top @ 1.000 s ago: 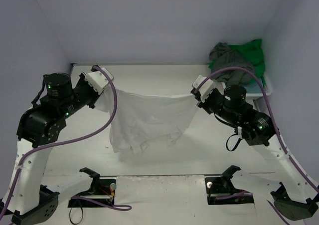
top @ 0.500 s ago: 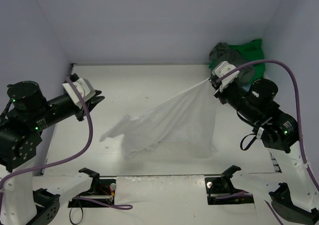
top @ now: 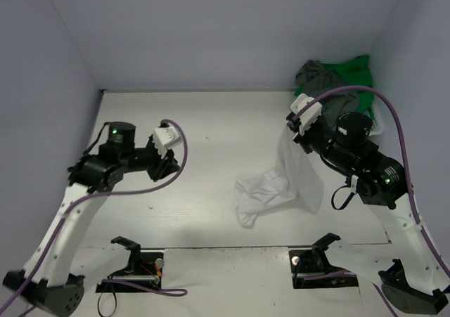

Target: Fold and stack the t-shirts

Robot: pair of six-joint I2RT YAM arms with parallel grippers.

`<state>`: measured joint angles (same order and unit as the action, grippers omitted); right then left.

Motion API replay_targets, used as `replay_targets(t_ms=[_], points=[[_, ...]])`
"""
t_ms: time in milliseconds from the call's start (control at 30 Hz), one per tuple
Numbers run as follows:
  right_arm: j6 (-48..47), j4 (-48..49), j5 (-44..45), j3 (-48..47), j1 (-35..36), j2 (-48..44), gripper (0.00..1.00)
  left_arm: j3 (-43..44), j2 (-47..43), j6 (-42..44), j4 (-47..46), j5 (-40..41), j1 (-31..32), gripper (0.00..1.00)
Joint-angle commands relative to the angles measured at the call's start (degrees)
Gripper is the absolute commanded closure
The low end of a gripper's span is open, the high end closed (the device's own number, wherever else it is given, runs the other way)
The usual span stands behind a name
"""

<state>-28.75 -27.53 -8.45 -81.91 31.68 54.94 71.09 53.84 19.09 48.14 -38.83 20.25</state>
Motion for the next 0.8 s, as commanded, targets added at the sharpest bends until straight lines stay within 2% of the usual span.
replay_targets(t_ms=[0,67,100,167,233,467,600,767], points=[[0.5,4.4,-0.3,-0.9,-0.5,-0.4,1.0,-3.7,3.3,-3.5,-13.6,0.2,0.9,0.81],[0.5,4.4,-0.4,-1.2,-0.9,-0.1,1.0,-4.6,6.4,-3.7,-16.5,1.8,4.0,0.78],[0.5,4.4,-0.4,-1.3,-1.1,0.1,1.0,-4.3,7.6,-3.4,-16.8,3.3,5.1,0.69],[0.5,4.4,-0.4,-1.8,-1.4,0.6,1.0,-3.0,12.1,-2.3,-16.3,5.3,9.2,0.62],[0.5,4.5,-0.4,-2.1,-1.8,1.0,1.0,-0.1,16.7,-0.7,-15.2,8.4,13.6,0.6],[-0.3,4.8,2.3,-2.0,-3.3,1.0,1.0,9.2,30.2,1.6,-14.7,12.3,23.5,0.59],[-0.9,4.7,4.0,-1.8,-3.6,0.8,1.0,11.5,36.8,3.4,-16.2,14.0,28.1,0.53],[-1.4,4.6,5.6,-1.5,-3.6,0.4,1.0,11.6,43.3,3.2,-21.1,14.1,30.1,0.46]])
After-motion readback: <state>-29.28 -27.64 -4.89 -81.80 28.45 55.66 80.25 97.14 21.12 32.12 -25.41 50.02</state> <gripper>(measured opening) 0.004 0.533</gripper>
